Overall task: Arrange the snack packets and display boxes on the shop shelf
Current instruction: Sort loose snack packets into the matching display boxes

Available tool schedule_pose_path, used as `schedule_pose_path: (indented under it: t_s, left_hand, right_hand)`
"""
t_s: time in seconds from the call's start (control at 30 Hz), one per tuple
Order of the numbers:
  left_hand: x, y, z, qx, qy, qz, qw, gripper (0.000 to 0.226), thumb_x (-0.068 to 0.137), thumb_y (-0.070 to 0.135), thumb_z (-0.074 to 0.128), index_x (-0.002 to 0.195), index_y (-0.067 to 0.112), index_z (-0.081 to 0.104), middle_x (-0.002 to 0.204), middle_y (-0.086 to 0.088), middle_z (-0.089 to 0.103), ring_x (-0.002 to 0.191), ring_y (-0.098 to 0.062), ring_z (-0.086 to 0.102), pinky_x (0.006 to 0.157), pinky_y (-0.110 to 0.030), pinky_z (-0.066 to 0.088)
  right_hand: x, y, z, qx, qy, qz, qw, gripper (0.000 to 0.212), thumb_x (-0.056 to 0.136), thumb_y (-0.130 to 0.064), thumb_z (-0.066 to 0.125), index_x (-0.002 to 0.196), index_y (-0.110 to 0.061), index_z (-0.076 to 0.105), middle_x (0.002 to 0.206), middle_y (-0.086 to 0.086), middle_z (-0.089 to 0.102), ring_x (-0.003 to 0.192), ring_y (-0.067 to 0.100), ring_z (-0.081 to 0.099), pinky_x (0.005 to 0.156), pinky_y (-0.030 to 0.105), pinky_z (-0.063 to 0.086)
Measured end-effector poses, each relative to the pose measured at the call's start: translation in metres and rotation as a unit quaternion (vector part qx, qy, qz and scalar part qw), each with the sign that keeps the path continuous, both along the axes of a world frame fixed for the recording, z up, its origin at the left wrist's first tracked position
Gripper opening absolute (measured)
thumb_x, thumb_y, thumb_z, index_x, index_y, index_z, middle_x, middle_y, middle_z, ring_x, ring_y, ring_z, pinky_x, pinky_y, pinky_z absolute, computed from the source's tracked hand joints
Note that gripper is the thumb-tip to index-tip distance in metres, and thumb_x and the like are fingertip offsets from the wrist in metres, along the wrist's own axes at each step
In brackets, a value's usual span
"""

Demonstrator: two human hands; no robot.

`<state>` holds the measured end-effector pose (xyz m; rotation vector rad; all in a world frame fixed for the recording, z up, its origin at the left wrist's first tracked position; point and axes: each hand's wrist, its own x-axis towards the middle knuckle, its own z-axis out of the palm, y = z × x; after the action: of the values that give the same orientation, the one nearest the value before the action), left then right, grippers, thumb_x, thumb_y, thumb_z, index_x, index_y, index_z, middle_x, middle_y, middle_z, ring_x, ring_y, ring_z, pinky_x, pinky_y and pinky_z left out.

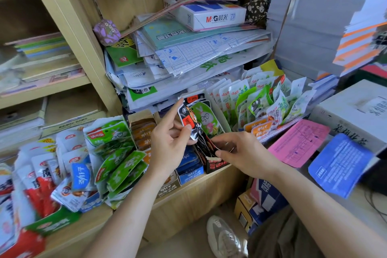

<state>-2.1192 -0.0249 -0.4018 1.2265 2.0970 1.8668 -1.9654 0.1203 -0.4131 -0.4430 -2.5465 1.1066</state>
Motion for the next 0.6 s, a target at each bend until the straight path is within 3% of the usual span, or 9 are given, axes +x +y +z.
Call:
schedule_pose_path:
  t_s: [0.1,0.2,0.3,0.4,0.5,0.6]
  left_hand:
    - [-0.004,0.002,0.001,-0.048,-0.01,-0.012,0.999,0.065,0.095,-0.002,0.061,0.148,0.033,0.046,0.08,-0.012,0.059,0.069,-0.012,0.071,0.07,-0.043,0.064]
    - [-0.012,0.006,0.003,-0.066,-0.028,-0.003,0.997,0.062,0.094,-0.001,0.064,0.145,0.032,0.05,0.079,-0.011,0.063,0.069,-0.014,0.069,0.069,-0.039,0.064]
    - [-0.013,0.013,0.01,-0.021,-0.081,-0.016,0.996,0.06,0.091,-0.001,0.068,0.138,0.033,0.054,0.083,-0.01,0.073,0.078,-0.019,0.074,0.07,-0.036,0.063]
    - [-0.013,0.022,0.02,0.019,-0.146,-0.035,0.988,0.054,0.088,0.001,0.073,0.132,0.028,0.059,0.086,-0.007,0.077,0.083,-0.017,0.075,0.071,-0.029,0.06]
    - [-0.02,0.026,0.013,-0.101,0.003,-0.004,0.995,0.05,0.083,0.024,0.082,0.129,0.034,0.065,0.078,0.009,0.074,0.073,-0.004,0.069,0.072,-0.021,0.055]
    - [-0.025,0.022,0.002,-0.183,0.113,0.028,0.976,0.05,0.078,0.06,0.072,0.124,0.041,0.067,0.092,0.016,0.064,0.088,-0.002,0.061,0.081,-0.029,0.054]
  right_hand:
    - [0.0,0.0,0.001,0.002,-0.001,-0.004,1.0,0.037,0.093,-0.02,0.068,0.13,-0.023,0.065,0.106,-0.014,0.069,0.088,-0.006,0.064,0.075,0.007,0.05]
    - [0.001,-0.002,0.001,0.005,0.002,-0.002,1.0,0.038,0.093,-0.019,0.068,0.131,-0.024,0.064,0.108,-0.013,0.069,0.093,-0.002,0.065,0.08,0.009,0.051]
    - [0.0,-0.006,0.0,0.022,0.01,0.009,1.0,0.038,0.093,-0.018,0.068,0.131,-0.025,0.064,0.115,-0.013,0.068,0.097,0.0,0.065,0.084,0.014,0.052]
    - [0.0,-0.008,-0.001,0.03,0.005,0.018,0.999,0.038,0.094,-0.019,0.068,0.131,-0.026,0.064,0.108,-0.016,0.064,0.093,0.001,0.063,0.081,0.014,0.051]
    - [0.0,-0.008,0.0,0.021,0.01,0.019,1.0,0.038,0.093,-0.019,0.069,0.13,-0.025,0.065,0.108,-0.015,0.065,0.092,0.002,0.064,0.08,0.012,0.05]
    - [0.0,-0.004,-0.001,0.009,0.01,0.011,1.0,0.036,0.091,-0.018,0.071,0.127,-0.022,0.067,0.107,-0.014,0.069,0.092,0.0,0.065,0.079,0.01,0.05]
